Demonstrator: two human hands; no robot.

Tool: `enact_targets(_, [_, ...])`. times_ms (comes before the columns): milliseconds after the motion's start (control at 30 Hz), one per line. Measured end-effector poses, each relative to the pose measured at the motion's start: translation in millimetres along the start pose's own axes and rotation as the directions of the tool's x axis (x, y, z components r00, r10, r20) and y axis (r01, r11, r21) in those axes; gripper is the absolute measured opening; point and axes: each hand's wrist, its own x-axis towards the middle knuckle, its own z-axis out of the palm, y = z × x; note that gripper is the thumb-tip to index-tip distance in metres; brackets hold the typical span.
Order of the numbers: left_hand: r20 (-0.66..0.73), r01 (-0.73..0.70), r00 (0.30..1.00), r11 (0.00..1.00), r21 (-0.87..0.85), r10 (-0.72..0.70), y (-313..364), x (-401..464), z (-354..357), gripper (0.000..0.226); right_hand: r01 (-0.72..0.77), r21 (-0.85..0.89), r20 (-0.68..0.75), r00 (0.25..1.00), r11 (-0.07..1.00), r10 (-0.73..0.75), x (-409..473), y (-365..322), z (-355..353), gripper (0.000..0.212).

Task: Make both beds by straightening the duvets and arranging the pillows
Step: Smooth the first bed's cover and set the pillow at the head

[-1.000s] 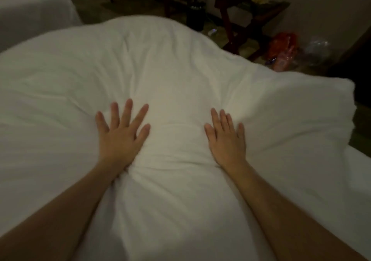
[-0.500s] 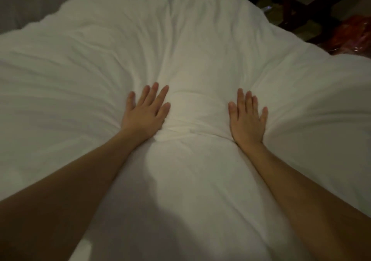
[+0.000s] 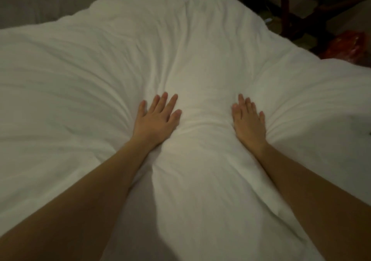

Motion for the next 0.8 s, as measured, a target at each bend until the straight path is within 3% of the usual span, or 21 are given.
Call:
enact_targets(133, [0.037, 0.023, 0.999, 1.000, -0.007, -0.023, 7, -9, -2, 0.054, 0.038, -0.008, 0.098, 0.995, 0.999, -0.037, -14, 1, -12, 0.053])
enact_targets(233, [0.067, 0.062, 0.996, 0.995, -0.073, -0.057, 18, -6, -4, 0.053, 0.043, -0.021, 0.039, 0.998, 0.999, -0.042, -2, 9, -27, 0.052])
enact_targets(333, [0.059, 0.004, 0.998, 0.992, -0.129, 0.004, 53, 12, -7, 0.052, 0.071, -0.102, 0.034, 0.997, 0.992, -0.068, 28, 31, -40, 0.054])
enact_targets(467, [-0.035, -0.070, 0.997, 0.996, -0.058, 0.068, 117, 86, -13, 0.049, 0.160, -0.075, 0.007, 0.987, 0.984, -0.160, 88, 56, -51, 0.080])
enact_targets(600, [-0.096, -0.107, 0.988, 0.988, 0.109, 0.118, 168, 187, -11, 0.063, 0.212, -0.009, -0.048, 0.976, 0.977, -0.212, 162, 88, -59, 0.081])
enact_targets(700, [-0.077, -0.117, 0.988, 0.979, 0.164, 0.131, 197, 247, -4, 0.062, 0.176, -0.024, -0.103, 0.979, 0.984, -0.177, 204, 121, -72, 0.079])
enact_targets(800, [-0.067, -0.121, 0.989, 0.977, 0.174, 0.134, 224, 292, 0, 0.065, 0.053, 0.022, -0.035, 0.998, 0.998, -0.052, 246, 157, -78, 0.083])
